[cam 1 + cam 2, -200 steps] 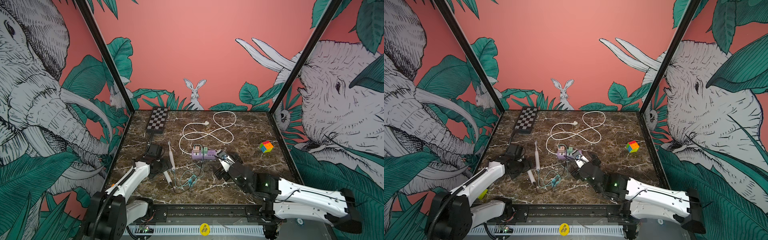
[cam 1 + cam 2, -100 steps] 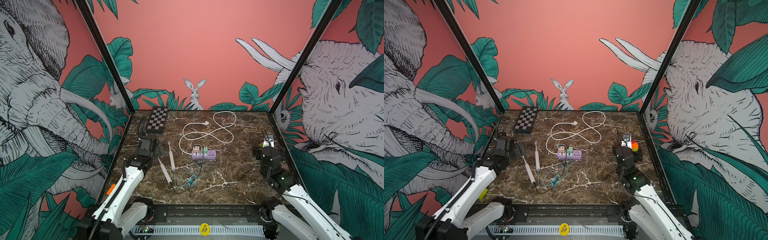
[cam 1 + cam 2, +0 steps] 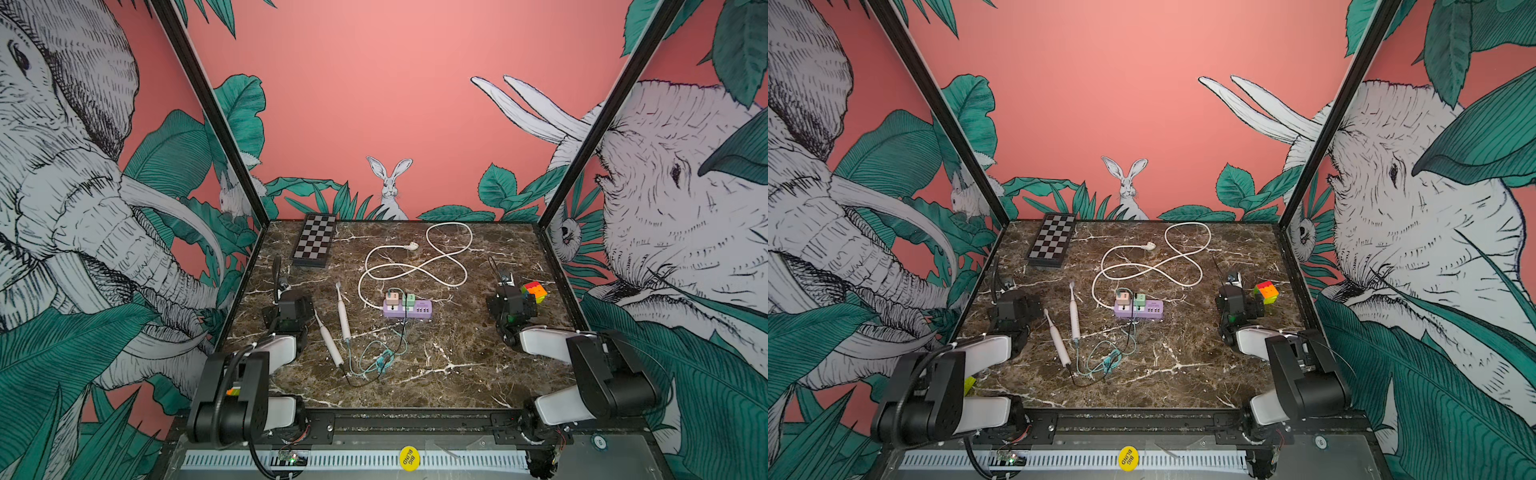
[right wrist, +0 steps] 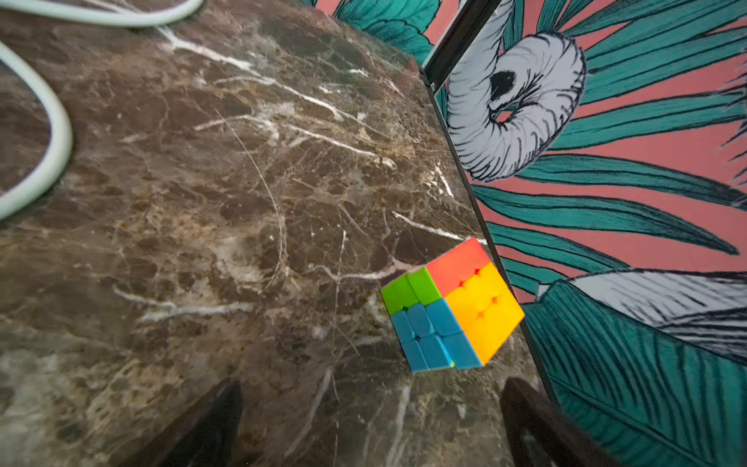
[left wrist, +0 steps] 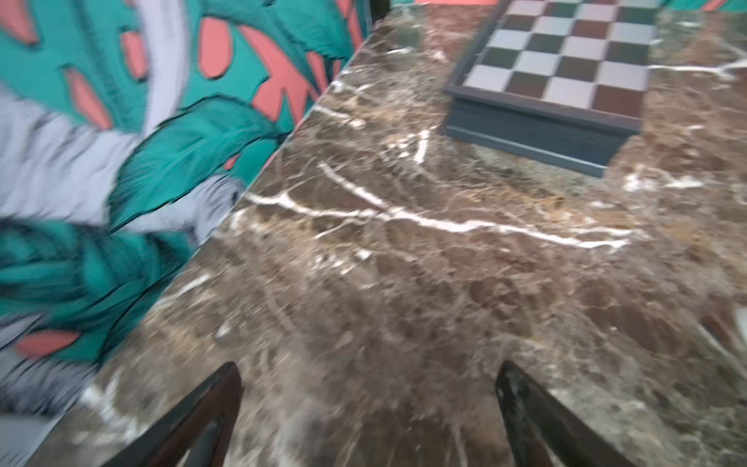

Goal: Charge the electric toothbrush
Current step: Reset both arms

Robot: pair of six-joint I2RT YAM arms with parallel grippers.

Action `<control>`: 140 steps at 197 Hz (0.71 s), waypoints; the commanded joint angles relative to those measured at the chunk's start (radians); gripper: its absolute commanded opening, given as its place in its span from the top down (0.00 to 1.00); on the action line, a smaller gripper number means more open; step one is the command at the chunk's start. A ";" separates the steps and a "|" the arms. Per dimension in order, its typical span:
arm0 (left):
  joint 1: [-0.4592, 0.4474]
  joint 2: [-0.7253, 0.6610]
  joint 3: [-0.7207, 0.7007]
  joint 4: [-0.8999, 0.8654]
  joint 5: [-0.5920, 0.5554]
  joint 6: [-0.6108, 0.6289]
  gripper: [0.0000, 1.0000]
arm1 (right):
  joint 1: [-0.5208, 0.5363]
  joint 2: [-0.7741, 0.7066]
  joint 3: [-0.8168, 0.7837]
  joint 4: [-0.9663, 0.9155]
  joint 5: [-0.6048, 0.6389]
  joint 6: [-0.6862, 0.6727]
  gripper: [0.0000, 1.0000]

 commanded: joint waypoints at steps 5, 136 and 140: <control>0.005 0.097 0.006 0.304 0.250 0.144 0.01 | -0.119 0.014 -0.019 0.194 -0.206 0.096 0.01; -0.053 0.168 0.042 0.321 0.153 0.184 0.01 | -0.128 0.045 -0.044 0.285 -0.225 0.083 0.01; -0.052 0.169 0.043 0.321 0.155 0.185 0.01 | -0.128 0.045 -0.045 0.285 -0.224 0.082 0.01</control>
